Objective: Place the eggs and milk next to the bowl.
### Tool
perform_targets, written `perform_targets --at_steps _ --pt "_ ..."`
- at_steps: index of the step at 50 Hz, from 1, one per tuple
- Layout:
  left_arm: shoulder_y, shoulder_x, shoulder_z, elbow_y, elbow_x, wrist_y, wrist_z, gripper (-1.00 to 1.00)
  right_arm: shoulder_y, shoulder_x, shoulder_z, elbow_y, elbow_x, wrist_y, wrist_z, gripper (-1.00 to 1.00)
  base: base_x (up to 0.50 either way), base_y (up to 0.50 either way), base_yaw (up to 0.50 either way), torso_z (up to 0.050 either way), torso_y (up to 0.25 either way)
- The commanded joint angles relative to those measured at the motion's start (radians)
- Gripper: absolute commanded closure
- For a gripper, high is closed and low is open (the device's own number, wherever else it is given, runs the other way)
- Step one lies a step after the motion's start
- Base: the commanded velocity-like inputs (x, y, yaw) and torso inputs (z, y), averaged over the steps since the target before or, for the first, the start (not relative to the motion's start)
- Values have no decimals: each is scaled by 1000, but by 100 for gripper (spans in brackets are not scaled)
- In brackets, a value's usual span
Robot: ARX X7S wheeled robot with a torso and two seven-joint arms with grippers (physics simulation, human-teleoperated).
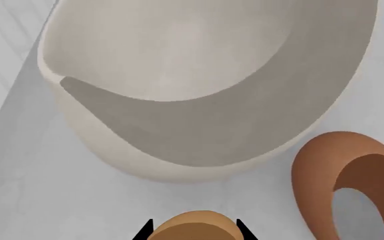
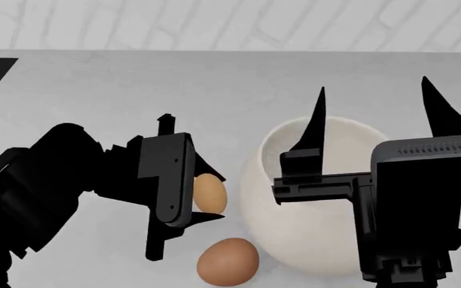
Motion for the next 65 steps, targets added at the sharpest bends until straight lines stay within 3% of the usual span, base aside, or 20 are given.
perform_targets --at_steps 1,23,62,63,65 --pt "22 13 -66 -4 53 -13 8 100 0 -1 -4 7 1 -4 0 -100 0 0 0 0 0" --pt "41 13 -104 -4 153 6 -10 100 -9 4 -5 21 -1 -20 -1 -100 0 0 0 0 0" --pt "62 18 -86 -4 166 -22 -35 100 -23 13 -2 19 5 -32 4 -100 0 0 0 0 0" --pt "61 18 -84 -4 164 -25 -38 -100 -24 12 -2 19 5 -33 5 -100 0 0 0 0 0" --pt "60 19 -79 -4 157 -31 -42 -100 -26 13 -4 20 4 -35 4 -100 0 0 0 0 0"
